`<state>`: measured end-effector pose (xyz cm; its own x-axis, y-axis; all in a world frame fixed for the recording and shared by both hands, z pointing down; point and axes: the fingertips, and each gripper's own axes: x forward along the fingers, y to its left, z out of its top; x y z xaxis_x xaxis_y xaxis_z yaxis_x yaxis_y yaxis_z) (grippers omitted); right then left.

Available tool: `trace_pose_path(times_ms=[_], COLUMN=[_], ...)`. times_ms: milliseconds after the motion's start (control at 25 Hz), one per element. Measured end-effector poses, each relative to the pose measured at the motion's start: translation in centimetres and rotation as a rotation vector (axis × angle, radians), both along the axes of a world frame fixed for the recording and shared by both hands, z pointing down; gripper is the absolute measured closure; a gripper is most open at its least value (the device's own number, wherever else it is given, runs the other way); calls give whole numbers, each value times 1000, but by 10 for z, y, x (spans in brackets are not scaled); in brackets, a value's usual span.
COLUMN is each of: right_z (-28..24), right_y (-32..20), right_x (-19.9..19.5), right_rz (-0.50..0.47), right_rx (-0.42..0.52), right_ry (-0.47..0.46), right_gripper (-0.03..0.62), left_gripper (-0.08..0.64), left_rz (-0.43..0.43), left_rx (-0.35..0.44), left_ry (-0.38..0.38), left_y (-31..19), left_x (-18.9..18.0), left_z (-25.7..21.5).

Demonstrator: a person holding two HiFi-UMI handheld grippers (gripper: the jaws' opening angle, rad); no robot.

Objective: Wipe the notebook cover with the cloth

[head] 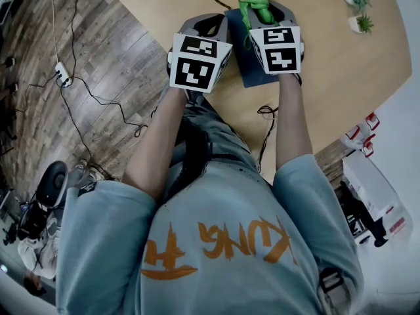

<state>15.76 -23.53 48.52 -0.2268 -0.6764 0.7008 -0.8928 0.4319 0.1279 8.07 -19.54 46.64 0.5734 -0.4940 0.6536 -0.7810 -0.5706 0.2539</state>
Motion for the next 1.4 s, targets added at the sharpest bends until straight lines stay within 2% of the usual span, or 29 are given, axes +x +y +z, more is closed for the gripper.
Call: trace_pose_path(times_ms=[520, 1400], right_z=[2, -2], right_y=[18, 64], right_x=[6, 12], right_rz=[-17, 16], right_rx=[5, -22], right_ry=[36, 41], right_gripper=[477, 477], left_gripper=[545, 545], left_rz=[39, 48], left_rx=[6, 27], left_ry=[-18, -24], left_y=[8, 32], left_x=[15, 8], left_z=[3, -8])
